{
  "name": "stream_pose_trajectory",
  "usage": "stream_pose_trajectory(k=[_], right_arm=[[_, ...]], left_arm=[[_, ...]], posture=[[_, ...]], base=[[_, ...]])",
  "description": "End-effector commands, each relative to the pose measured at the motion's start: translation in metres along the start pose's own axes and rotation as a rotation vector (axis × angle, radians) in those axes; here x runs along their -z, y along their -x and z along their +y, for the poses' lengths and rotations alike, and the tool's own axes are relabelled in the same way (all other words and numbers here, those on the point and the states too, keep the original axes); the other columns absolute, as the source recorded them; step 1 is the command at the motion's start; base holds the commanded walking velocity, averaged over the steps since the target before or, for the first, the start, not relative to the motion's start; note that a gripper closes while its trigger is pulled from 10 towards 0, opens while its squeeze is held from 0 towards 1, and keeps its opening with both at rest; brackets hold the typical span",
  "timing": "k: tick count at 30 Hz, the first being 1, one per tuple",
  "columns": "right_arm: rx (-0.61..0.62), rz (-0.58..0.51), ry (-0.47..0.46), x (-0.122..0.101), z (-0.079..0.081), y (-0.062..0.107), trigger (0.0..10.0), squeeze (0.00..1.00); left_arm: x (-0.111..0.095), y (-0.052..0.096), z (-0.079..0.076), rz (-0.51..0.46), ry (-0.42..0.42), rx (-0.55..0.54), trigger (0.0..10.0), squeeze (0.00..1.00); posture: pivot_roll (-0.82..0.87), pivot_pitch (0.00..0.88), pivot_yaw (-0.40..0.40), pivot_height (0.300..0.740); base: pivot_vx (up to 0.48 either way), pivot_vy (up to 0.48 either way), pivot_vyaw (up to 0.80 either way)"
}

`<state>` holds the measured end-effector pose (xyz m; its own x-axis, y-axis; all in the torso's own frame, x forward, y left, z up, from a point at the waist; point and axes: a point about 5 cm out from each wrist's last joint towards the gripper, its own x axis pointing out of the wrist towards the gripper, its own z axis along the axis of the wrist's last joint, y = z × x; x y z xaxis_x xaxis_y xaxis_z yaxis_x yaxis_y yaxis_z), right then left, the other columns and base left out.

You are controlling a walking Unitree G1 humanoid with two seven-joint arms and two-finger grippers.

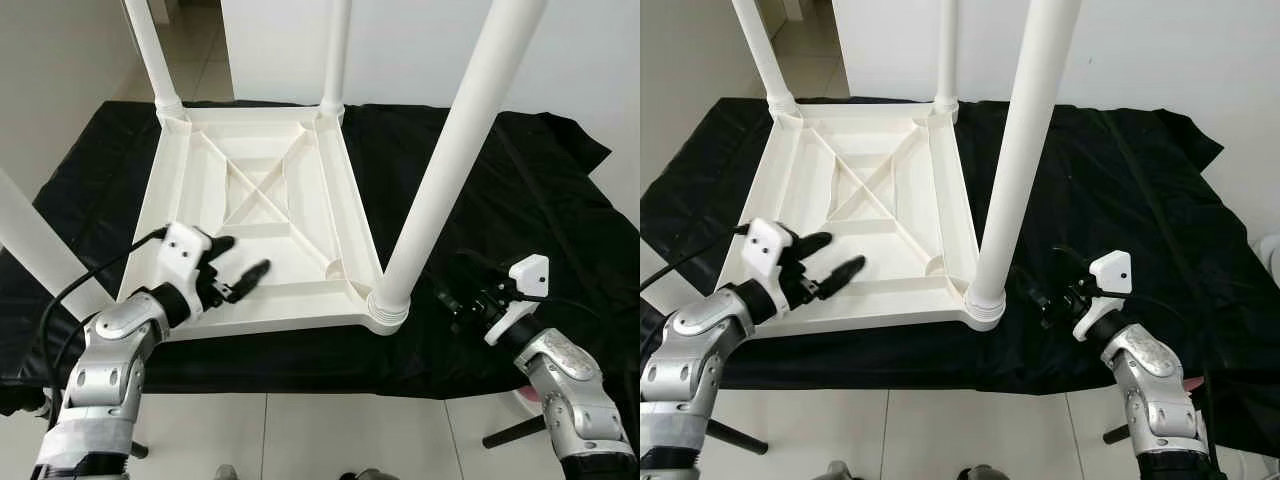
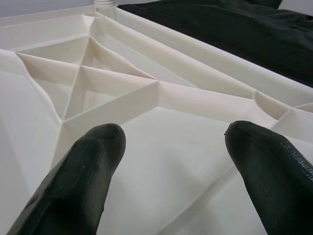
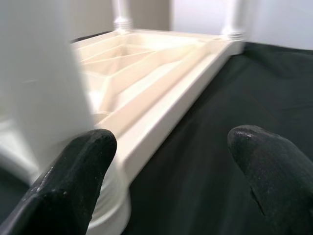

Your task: Building children table

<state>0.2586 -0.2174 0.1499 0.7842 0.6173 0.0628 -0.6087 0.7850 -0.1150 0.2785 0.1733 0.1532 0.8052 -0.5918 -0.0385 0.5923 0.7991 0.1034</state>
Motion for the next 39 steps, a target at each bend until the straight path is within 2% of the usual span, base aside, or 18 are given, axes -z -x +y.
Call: stream_pose_trajectory(k=[1, 2, 7, 9, 11, 19, 22, 26, 28, 31, 34, 36, 39], right_arm=[[-0.077, 0.012, -0.016, -0.001, 0.005, 0.001, 10.0, 0.00], [-0.130, 0.028, -0.016, -0.001, 0.008, 0.001, 10.0, 0.00], [-0.221, 0.055, -0.012, -0.001, 0.012, 0.000, 10.0, 0.00], [-0.298, 0.081, -0.012, -0.001, 0.016, -0.002, 10.0, 0.00], [-0.298, 0.081, -0.012, -0.001, 0.016, -0.002, 10.0, 0.00], [-0.369, 0.095, -0.007, -0.002, 0.019, -0.007, 10.0, 0.00], [-0.349, 0.070, -0.004, -0.002, 0.022, -0.017, 10.0, 0.00], [-0.209, -0.022, -0.035, 0.000, 0.027, -0.050, 10.0, 0.00], [-0.209, -0.022, -0.035, 0.000, 0.027, -0.050, 10.0, 0.00], [-0.157, -0.064, -0.039, -0.002, 0.028, -0.062, 10.0, 0.00], [-0.131, -0.078, -0.040, -0.003, 0.027, -0.065, 10.0, 0.00], [-0.065, -0.088, -0.049, -0.003, 0.020, -0.068, 10.0, 0.00], [-0.045, -0.088, -0.048, -0.003, 0.017, -0.069, 10.0, 0.00]], left_arm=[[0.000, 0.001, -0.006, 0.019, 0.016, 0.005, 10.0, 0.00], [0.000, 0.003, -0.011, 0.020, 0.009, 0.025, 10.0, 0.00], [0.001, 0.006, -0.018, 0.033, 0.020, 0.068, 10.0, 0.00], [0.002, 0.010, -0.027, 0.046, 0.014, 0.124, 10.0, 0.00], [0.002, 0.010, -0.027, 0.046, 0.014, 0.124, 10.0, 0.00], [0.002, 0.019, -0.046, 0.066, 0.019, 0.208, 10.0, 0.00], [0.002, 0.021, -0.055, 0.078, 0.041, 0.237, 10.0, 0.00], [0.004, 0.018, -0.074, 0.100, 0.072, 0.292, 10.0, 0.00], [0.004, 0.018, -0.074, 0.100, 0.072, 0.292, 10.0, 0.00], [0.002, 0.012, -0.085, 0.089, 0.089, 0.299, 10.0, 0.00], [0.000, 0.009, -0.088, 0.074, 0.082, 0.293, 10.0, 0.00], [-0.004, -0.001, -0.094, 0.049, 0.082, 0.276, 10.0, 0.00], [-0.005, -0.004, -0.096, 0.044, 0.082, 0.271, 10.0, 0.00]], posture=[[-0.03, 0.032, -0.030, 0.740], [-0.03, 0.030, -0.033, 0.740], [-0.02, 0.030, -0.039, 0.740], [-0.02, 0.028, -0.043, 0.740], [-0.02, 0.028, -0.043, 0.740], [-0.01, 0.025, -0.047, 0.740], [-0.01, 0.020, -0.050, 0.740], [0.00, 0.015, -0.054, 0.740], [0.00, 0.015, -0.054, 0.740], [0.00, 0.014, -0.054, 0.740], [0.00, 0.015, -0.054, 0.740], [-0.01, 0.015, -0.055, 0.740], [-0.01, 0.015, -0.055, 0.740]], base=[[0.000, 0.000, 0.00], [0.000, 0.000, 0.00], [0.000, 0.000, 0.00], [0.000, 0.000, 0.00], [0.000, 0.000, 0.00], [0.000, 0.000, 0.00], [0.000, 0.000, 0.00], [0.000, 0.000, 0.00], [0.000, 0.000, 0.00], [0.000, 0.000, 0.00], [0.000, 0.000, 0.00], [0.000, 0.000, 0.00], [0.000, 0.000, 0.00]])
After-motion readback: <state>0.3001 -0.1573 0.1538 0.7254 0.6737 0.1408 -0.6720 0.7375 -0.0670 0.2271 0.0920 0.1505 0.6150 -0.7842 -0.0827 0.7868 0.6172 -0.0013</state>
